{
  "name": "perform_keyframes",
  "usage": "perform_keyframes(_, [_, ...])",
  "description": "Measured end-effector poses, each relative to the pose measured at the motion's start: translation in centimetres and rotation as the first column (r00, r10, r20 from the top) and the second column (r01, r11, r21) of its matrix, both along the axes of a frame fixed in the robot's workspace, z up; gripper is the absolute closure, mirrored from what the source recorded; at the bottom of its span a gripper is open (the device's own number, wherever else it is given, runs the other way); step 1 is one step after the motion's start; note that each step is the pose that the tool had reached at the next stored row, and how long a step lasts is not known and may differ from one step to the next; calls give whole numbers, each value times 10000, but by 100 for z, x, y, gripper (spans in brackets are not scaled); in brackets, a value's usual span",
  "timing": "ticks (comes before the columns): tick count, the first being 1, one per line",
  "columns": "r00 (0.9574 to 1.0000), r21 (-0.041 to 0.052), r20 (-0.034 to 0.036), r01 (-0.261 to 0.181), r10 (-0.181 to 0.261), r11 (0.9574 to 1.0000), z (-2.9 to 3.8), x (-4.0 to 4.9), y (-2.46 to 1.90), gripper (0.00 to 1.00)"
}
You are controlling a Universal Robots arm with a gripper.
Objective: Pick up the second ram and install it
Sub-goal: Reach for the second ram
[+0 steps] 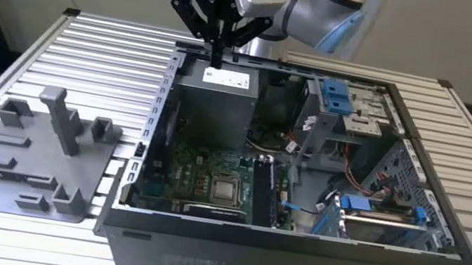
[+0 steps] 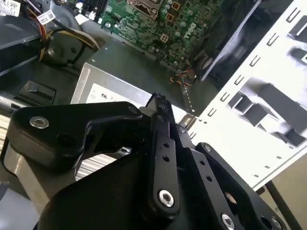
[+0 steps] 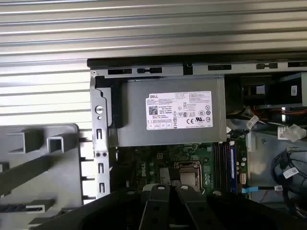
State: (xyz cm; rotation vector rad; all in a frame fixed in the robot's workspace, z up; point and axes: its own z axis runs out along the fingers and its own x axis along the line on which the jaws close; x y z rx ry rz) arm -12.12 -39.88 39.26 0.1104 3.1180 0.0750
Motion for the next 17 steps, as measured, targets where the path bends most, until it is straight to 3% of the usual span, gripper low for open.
perform_keyframes(17, [10000, 0, -3, 0, 0, 10000, -11, -58, 0, 89])
